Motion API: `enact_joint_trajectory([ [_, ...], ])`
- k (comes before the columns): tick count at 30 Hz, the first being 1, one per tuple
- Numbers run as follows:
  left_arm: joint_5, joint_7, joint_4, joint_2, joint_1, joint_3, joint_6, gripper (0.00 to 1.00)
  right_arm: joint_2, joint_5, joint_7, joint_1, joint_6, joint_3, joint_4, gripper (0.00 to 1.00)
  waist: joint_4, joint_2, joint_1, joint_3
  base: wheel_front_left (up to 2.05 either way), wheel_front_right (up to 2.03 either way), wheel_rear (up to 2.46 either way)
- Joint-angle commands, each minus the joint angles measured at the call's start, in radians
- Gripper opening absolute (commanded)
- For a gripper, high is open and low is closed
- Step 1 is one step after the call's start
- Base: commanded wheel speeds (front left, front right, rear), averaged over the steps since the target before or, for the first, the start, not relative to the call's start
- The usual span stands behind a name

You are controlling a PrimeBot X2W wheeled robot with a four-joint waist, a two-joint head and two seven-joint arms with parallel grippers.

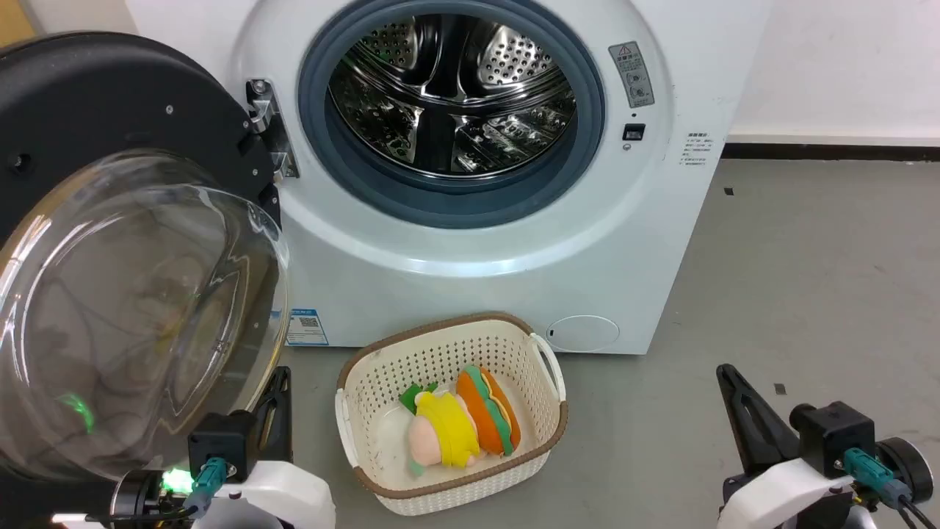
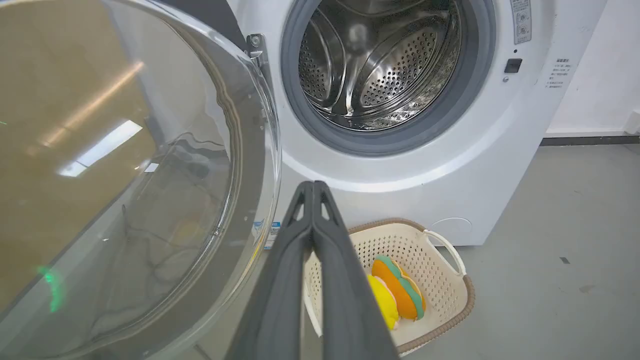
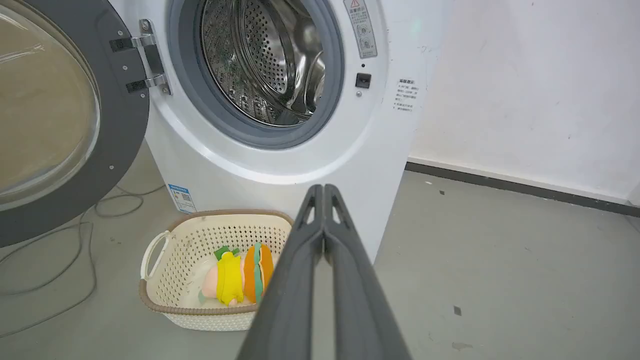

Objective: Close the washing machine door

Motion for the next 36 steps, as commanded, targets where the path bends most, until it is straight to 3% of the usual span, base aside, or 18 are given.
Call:
enact_joint_trajectory([
  [1, 0.003, 0.0, -0.004, 0.002, -0.015, 0.001, -0.005, 0.0, 0.005, -0.008, 0.0, -0.012, 0.001, 0.0, -0.004, 0.0, 0.0, 0.0, 0.0, 0.0, 0.0, 0.0, 0.0],
  [19, 0.003, 0.0, -0.004, 0.002, -0.015, 0.001, -0.005, 0.0, 0.005, -0.008, 0.0, -0.012, 0.001, 0.0, -0.004, 0.0, 0.0, 0.0, 0.0, 0.0, 0.0, 0.0, 0.0],
  [20, 0.0, 0.0, 0.0, 0.0, 0.0, 0.0, 0.0, 1.0, 0.0, 0.0, 0.0, 0.0, 0.0, 0.0, 0.0, 1.0, 0.0, 0.0, 0.0, 0.0, 0.0, 0.0, 0.0],
  [21, 0.0, 0.0, 0.0, 0.0, 0.0, -0.001, 0.001, 0.0, 0.0, 0.001, 0.0, 0.0, 0.0, -0.001, 0.001, 0.0, 0.0, 0.0, 0.0, 0.0, 0.0, 0.0, 0.0],
  [22, 0.0, 0.0, 0.001, 0.0, 0.0, -0.001, 0.001, 1.0, 0.0, 0.001, 0.0, 0.0, 0.0, -0.001, 0.001, 1.0, 0.0, 0.0, 0.0, 0.0, 0.0, 0.0, 0.0],
  [36, -0.008, -0.029, -0.001, 0.0, -0.008, -0.018, 0.04, 1.0, 0.001, 0.034, -0.029, -0.005, 0.0, -0.028, 0.006, 1.0, 0.001, 0.0, 0.0, 0.005, 0.0, 0.0, 0.0],
])
